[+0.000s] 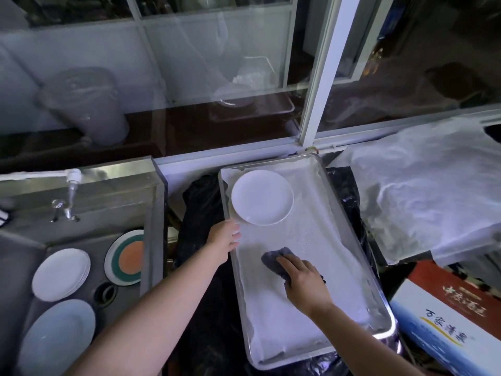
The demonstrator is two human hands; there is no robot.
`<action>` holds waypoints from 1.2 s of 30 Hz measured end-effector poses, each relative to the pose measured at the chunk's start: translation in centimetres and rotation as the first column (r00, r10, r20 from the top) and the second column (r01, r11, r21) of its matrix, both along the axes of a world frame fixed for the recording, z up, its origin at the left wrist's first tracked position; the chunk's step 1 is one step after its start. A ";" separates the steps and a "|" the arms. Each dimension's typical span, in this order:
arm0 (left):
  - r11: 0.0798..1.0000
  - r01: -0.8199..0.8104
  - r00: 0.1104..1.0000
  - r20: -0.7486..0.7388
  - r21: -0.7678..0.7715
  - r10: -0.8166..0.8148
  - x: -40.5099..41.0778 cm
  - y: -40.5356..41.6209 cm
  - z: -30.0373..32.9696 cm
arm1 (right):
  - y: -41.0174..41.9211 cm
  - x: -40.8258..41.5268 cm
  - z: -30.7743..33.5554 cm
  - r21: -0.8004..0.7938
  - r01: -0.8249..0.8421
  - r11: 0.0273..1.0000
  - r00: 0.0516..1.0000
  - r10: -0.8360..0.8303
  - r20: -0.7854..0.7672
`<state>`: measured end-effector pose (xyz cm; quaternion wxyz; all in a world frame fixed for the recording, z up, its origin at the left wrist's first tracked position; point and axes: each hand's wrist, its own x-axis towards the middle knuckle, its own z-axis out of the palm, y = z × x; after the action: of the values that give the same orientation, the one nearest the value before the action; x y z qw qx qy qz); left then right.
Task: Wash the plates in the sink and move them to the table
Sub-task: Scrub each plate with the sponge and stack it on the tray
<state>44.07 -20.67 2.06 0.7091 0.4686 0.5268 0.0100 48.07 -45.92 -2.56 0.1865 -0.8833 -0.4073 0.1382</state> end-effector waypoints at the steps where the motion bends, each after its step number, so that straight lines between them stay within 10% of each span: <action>1: 1.000 0.024 1.000 0.004 0.002 -0.024 -1.1 0.2 0.1 | 0.4 -0.3 0.3 -0.007 0.007 1.000 1.000 -0.007 -0.002; 23: 0.821 0.385 0.903 -0.357 0.422 -0.240 -51.3 17.7 -1.0 | 26.1 -34.7 5.0 -0.258 -0.381 0.888 0.925 0.372 -0.085; 29: 0.556 0.709 0.690 -0.590 0.434 -0.419 -59.1 21.4 -5.4 | 30.9 -40.0 4.3 -0.333 -0.494 0.803 0.868 0.478 -0.136; 32: 0.658 0.704 0.632 -0.659 0.268 -0.408 -59.6 20.8 -4.0 | 32.4 -40.7 3.2 -0.344 -0.523 0.779 0.850 0.508 -0.142; 36: 0.549 0.785 0.548 -0.734 0.286 -0.401 -60.1 21.5 -2.9 | 34.7 -41.1 2.1 -0.351 -0.544 0.762 0.836 0.526 -0.155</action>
<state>-16.05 0.82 -0.80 0.2788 0.7982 0.4821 -0.2296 7.02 -11.23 -0.47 -0.0265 -0.7457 -0.6027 0.2827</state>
